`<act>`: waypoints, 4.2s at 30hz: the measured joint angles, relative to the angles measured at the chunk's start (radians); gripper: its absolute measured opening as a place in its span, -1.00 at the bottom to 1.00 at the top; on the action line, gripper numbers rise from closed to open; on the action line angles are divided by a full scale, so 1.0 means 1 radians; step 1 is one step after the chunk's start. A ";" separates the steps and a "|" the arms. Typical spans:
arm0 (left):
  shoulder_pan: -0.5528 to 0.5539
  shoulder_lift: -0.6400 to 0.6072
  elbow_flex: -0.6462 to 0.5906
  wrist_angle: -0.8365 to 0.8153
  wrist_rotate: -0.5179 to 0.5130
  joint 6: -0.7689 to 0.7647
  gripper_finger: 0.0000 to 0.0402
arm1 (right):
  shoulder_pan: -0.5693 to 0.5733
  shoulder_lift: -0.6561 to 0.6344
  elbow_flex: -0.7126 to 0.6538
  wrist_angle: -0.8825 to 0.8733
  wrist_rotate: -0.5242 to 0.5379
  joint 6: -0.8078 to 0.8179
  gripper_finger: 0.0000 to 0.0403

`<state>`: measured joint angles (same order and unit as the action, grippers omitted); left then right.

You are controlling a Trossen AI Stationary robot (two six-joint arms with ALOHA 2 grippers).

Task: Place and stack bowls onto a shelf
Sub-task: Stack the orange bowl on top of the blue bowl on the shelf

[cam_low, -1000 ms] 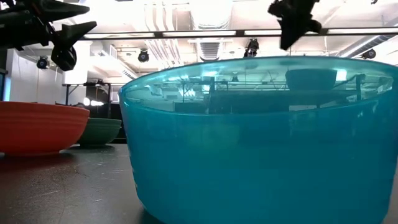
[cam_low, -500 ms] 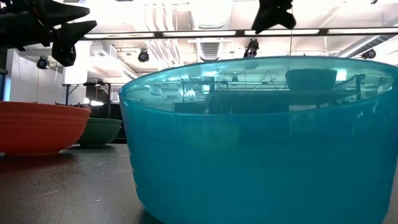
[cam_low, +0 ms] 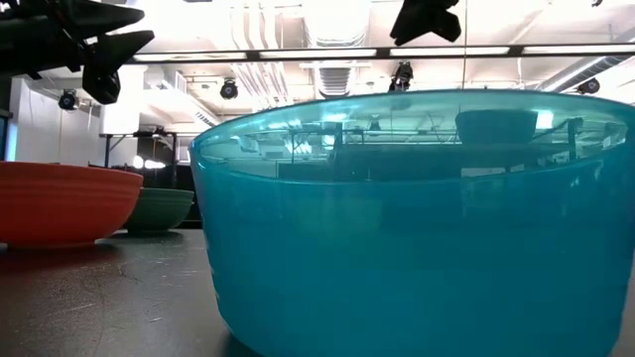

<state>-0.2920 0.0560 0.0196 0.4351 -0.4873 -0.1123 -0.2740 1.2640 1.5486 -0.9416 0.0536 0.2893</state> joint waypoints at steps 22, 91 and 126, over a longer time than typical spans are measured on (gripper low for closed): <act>0.003 0.106 0.000 0.016 0.060 -0.176 -0.39 | 0.207 0.075 0.000 0.013 0.089 0.166 -0.61; -0.218 1.284 0.734 -1.350 0.490 -0.597 -0.94 | 0.234 0.112 0.000 -0.053 0.087 0.120 -0.61; -0.061 1.207 1.063 -0.889 1.102 0.962 -1.00 | 0.389 0.119 -0.002 0.307 -0.449 -0.439 -0.60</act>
<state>-0.3530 1.2630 1.0824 -0.4540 0.6149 0.8500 0.1146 1.3829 1.5463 -0.6342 -0.3953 -0.1494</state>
